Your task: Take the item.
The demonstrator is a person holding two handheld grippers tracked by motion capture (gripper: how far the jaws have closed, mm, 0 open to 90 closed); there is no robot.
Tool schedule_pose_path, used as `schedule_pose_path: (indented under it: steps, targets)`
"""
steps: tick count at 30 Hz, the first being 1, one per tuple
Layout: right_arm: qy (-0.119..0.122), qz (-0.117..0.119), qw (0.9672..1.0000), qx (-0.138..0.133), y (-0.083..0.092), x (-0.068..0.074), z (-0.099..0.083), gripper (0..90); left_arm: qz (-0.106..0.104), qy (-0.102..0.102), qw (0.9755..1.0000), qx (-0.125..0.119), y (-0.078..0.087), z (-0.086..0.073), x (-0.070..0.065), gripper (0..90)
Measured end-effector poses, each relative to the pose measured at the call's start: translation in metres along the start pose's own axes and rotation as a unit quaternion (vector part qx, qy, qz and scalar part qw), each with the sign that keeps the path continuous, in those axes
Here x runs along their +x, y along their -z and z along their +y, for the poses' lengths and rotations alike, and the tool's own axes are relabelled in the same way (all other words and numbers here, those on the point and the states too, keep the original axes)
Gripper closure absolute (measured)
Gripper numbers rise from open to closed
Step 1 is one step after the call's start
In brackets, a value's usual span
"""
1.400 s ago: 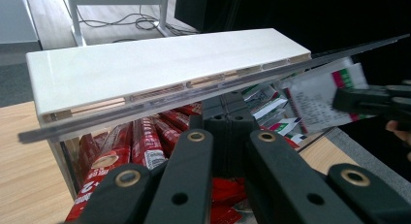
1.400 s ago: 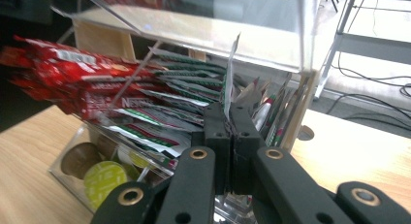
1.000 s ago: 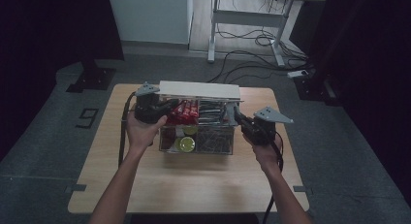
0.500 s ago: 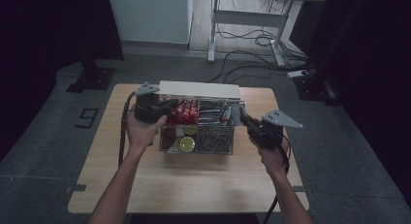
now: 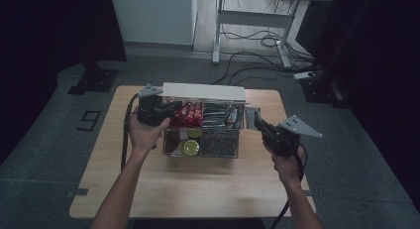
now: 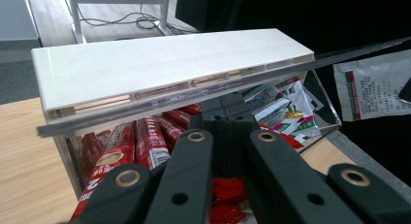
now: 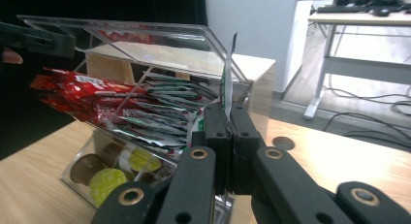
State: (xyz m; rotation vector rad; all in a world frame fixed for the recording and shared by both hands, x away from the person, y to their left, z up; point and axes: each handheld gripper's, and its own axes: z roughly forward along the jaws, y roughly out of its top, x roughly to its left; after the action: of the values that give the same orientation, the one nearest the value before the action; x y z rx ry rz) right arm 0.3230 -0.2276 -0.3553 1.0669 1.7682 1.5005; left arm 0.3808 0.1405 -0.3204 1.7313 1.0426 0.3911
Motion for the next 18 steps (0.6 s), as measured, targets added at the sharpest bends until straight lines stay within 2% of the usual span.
schedule_pose_path:
  steps: [18]
  targets:
    - [-0.018, -0.013, 0.9998, 0.0, 0.015, -0.016, -0.02, 87.6, 0.001, 0.001, 1.0, 0.0, 0.0, 0.0, 0.0, 90.0]
